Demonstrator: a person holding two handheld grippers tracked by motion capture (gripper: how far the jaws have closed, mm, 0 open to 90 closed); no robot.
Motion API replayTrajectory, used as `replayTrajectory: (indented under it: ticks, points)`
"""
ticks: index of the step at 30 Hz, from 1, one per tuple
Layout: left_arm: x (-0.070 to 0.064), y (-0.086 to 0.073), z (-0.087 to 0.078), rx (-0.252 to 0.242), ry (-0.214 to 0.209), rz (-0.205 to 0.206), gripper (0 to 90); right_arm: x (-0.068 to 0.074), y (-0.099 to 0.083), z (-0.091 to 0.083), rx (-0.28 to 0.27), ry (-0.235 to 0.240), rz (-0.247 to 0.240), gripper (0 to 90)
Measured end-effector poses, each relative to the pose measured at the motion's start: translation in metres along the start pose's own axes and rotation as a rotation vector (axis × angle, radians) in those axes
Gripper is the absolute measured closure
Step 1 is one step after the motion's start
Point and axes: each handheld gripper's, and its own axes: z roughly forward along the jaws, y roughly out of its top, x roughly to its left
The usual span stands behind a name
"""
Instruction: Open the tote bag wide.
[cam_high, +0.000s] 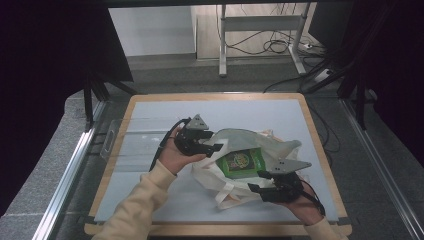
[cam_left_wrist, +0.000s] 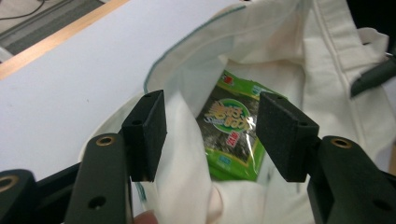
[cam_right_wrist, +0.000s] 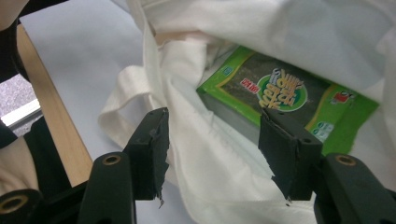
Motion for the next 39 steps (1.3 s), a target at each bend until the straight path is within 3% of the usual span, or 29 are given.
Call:
replayTrajectory:
  ticks: [8,14,21,25,31,34,39]
  points:
    - [-0.009,-0.017,-0.008,-0.001,-0.014,0.016,41.6,-0.01,0.01,-0.005,-0.015,-0.025,0.023,42.7]
    - [-0.013,-0.02,-0.008,0.004,-0.034,0.029,41.7,-0.014,0.014,-0.006,-0.018,-0.038,0.028,43.1]
    - [-0.017,-0.022,-0.005,0.027,-0.043,0.04,51.5,-0.02,0.018,-0.004,-0.004,-0.056,0.029,47.4]
    - [-0.021,-0.022,-0.002,0.047,-0.061,0.057,58.0,-0.024,0.024,-0.002,0.004,-0.056,0.024,55.2]
    - [-0.025,-0.024,0.002,0.06,-0.079,0.052,72.2,-0.025,0.032,0.002,0.018,-0.071,0.007,67.6]
    - [-0.027,-0.024,0.006,0.083,-0.082,0.064,79.6,-0.028,0.037,0.003,0.027,-0.081,0.007,78.9]
    - [-0.03,-0.026,0.013,0.126,-0.097,0.088,87.1,-0.033,0.044,0.007,0.032,-0.09,0.011,85.9]
